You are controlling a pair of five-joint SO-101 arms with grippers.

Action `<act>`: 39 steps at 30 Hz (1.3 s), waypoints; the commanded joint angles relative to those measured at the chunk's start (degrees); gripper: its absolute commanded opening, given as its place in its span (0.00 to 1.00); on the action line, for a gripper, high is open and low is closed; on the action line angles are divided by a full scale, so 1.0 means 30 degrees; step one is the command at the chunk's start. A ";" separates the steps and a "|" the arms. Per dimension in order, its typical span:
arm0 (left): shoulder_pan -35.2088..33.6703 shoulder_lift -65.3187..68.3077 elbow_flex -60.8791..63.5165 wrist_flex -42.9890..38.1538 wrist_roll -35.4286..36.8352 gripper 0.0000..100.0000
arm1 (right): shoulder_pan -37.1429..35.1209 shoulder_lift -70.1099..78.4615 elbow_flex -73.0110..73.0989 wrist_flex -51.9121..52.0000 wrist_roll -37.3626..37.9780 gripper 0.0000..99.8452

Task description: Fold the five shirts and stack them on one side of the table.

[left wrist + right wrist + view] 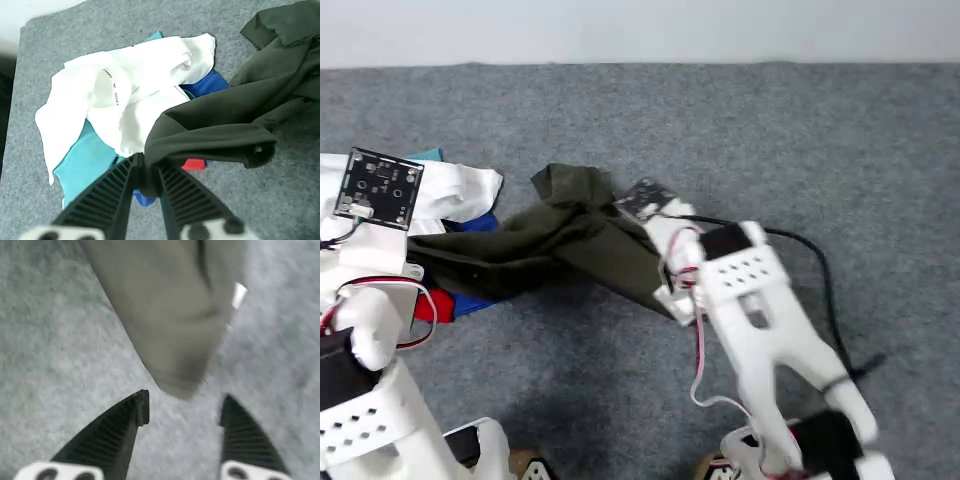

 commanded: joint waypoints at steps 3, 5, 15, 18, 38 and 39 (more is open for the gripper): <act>-0.0088 -0.0264 -0.0073 -0.0381 -0.0029 0.01 | -0.0601 0.3941 -0.1407 -0.3355 -0.0440 0.28; -0.0088 -0.0264 -0.0073 -0.0381 -0.0029 0.01 | -0.0571 0.5641 -0.1875 -0.4147 -0.0469 0.28; -0.0088 -0.0264 -0.0073 -0.0381 -0.0029 0.01 | -0.0601 1.0711 -0.6330 -0.2388 -0.0440 0.25; -0.0088 -0.0264 -0.0073 -0.0381 -0.0029 0.01 | -0.0513 1.1414 -0.7443 -0.1275 -0.0410 0.08; -0.0117 -0.0264 -0.5172 -0.1612 0.2256 0.01 | 0.4821 0.1245 -1.5883 0.4527 0.2872 0.01; -0.0117 -0.0264 -0.5612 -0.1582 0.2374 0.01 | 0.5143 0.0894 -1.6498 0.4498 0.2901 0.01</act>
